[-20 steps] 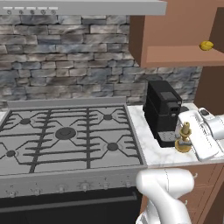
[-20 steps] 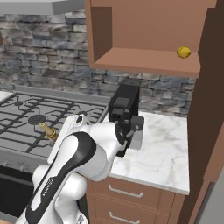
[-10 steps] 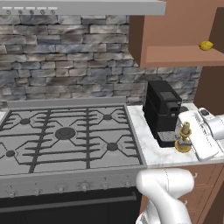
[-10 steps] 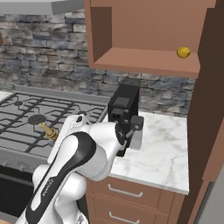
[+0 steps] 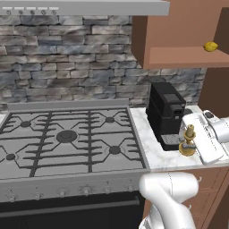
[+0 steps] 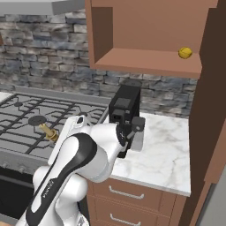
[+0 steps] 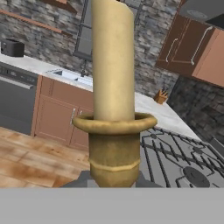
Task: Pick the candle and candle from the dining table and place them in the open cabinet. Close the cabinet after placing the objects.
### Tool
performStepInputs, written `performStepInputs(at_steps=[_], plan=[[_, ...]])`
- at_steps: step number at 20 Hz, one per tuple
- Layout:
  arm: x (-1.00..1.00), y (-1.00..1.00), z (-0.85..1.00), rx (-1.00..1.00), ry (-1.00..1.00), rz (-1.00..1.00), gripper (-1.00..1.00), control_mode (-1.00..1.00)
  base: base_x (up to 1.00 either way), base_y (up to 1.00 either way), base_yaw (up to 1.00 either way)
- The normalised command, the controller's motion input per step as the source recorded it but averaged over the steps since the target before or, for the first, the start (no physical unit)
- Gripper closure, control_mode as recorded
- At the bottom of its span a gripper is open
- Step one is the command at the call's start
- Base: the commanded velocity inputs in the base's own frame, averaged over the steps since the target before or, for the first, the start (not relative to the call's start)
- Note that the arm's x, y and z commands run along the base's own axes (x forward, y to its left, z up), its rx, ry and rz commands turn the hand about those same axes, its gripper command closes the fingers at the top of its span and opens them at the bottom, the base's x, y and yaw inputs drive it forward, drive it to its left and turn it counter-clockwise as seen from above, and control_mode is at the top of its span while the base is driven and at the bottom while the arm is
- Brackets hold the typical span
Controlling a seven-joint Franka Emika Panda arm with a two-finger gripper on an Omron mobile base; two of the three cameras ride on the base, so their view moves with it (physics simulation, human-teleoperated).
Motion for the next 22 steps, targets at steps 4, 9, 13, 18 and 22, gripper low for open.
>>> performStepInputs(at_steps=[4, 9, 13, 18, 22], plan=[[0.00, 0.00, 0.00, 0.00, 0.00, 0.00, 1.00, 1.00, 0.00, 0.00, 0.00], [0.00, 0.00, 0.00, 0.00, 0.00, 0.00, 1.00, -1.00, -0.04, 0.00, 0.00], [-0.04, -0.01, 0.02, 0.00, 0.04, -0.10, 1.00, -1.00, 0.00, 0.00, 0.00], [-0.08, 0.00, 0.10, 0.00, 0.06, -0.19, 1.00, -1.00, 0.00, 0.00, 0.00], [-0.08, 0.00, 0.21, 0.00, 0.09, -0.15, 1.00, -1.00, 0.00, 0.00, 0.00]])
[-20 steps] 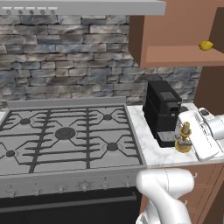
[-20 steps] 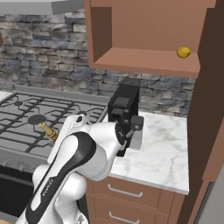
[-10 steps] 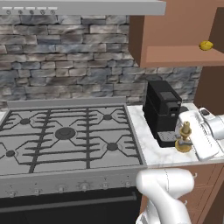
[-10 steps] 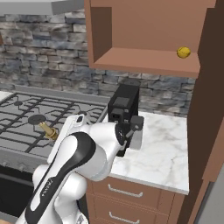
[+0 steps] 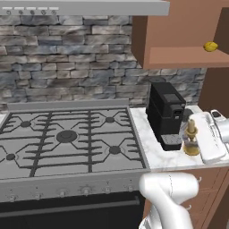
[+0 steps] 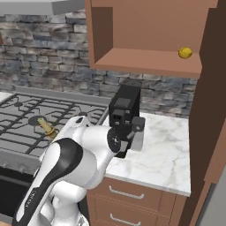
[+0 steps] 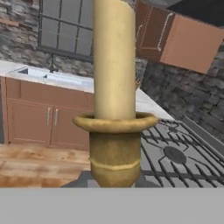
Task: Pick the candle and candle from the dining table and place them in the open cabinet. Close the cabinet after placing the objects.
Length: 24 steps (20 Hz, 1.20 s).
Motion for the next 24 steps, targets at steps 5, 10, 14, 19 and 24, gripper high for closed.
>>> performStepInputs(at_steps=[5, 10, 14, 19, 24], plan=[[-0.03, -0.04, 0.27, 0.00, 0.24, -0.13, 1.00, -1.00, 0.00, 0.00, 0.00], [-0.06, -0.10, 0.29, 0.00, 0.26, -0.08, 1.00, -1.00, 0.00, 0.00, 0.00], [-0.02, -0.03, 0.28, 0.02, 0.17, -0.09, 1.00, -1.00, 0.00, 0.00, 0.00], [0.00, -0.03, 0.24, 0.00, 0.10, -0.18, 1.00, -1.00, 0.00, 0.00, 0.00], [0.00, -0.05, 0.22, 0.00, 0.00, -0.16, 1.00, -1.00, 0.00, 0.00, 0.00]])
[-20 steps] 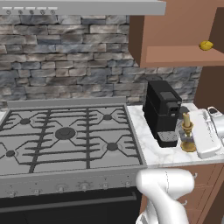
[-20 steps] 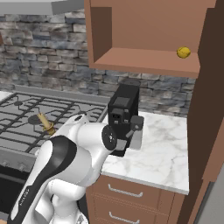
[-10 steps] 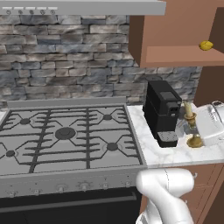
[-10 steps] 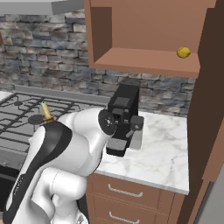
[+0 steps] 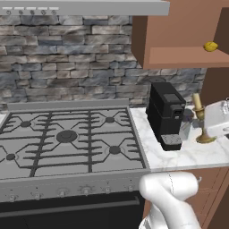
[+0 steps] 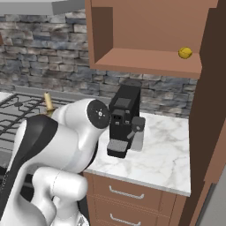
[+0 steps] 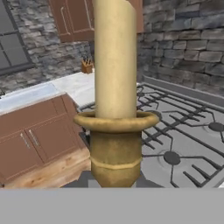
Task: Pick the candle and candle from the dining table and place them in the open cabinet. Close the cabinet after placing the objects.
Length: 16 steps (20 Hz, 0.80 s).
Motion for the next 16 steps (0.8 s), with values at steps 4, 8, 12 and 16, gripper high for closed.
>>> performStepInputs(at_steps=[4, 8, 12, 16], plan=[[0.00, -0.09, 0.25, 0.00, 0.00, -0.10, 1.00, -1.00, 0.00, 0.00, 0.00], [0.00, -0.12, 0.23, 0.00, 0.00, -0.08, 1.00, -1.00, 0.00, 0.00, 0.00], [0.02, -0.14, 0.24, 0.00, 0.02, -0.09, 1.00, -1.00, 0.00, 0.00, 0.00], [0.03, -0.12, 0.27, 0.00, 0.03, -0.07, 1.00, -1.00, 0.00, 0.00, 0.00]])
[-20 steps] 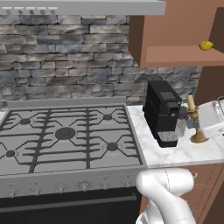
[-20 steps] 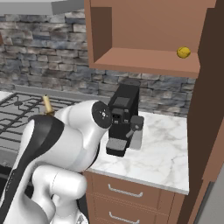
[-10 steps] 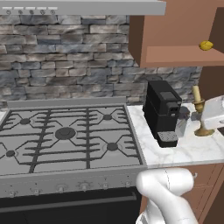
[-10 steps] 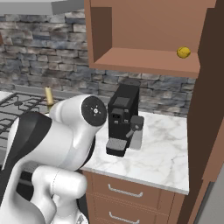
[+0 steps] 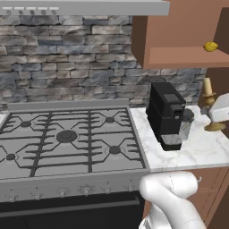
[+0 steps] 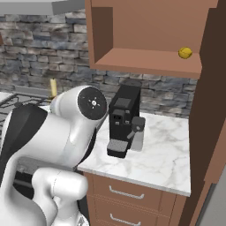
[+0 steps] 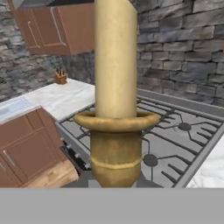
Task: Pick the candle and candle from the dining table and place them in the open cabinet. Close the cabinet after placing the objects.
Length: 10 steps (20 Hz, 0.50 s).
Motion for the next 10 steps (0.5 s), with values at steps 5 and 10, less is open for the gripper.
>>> performStepInputs(at_steps=[5, 10], plan=[[0.09, -0.10, 0.21, 0.00, -0.04, -0.12, 1.00, -1.00, 0.00, 0.00, 0.00], [0.13, -0.06, 0.18, 0.00, -0.05, -0.16, 1.00, -1.00, 0.00, 0.00, 0.00]])
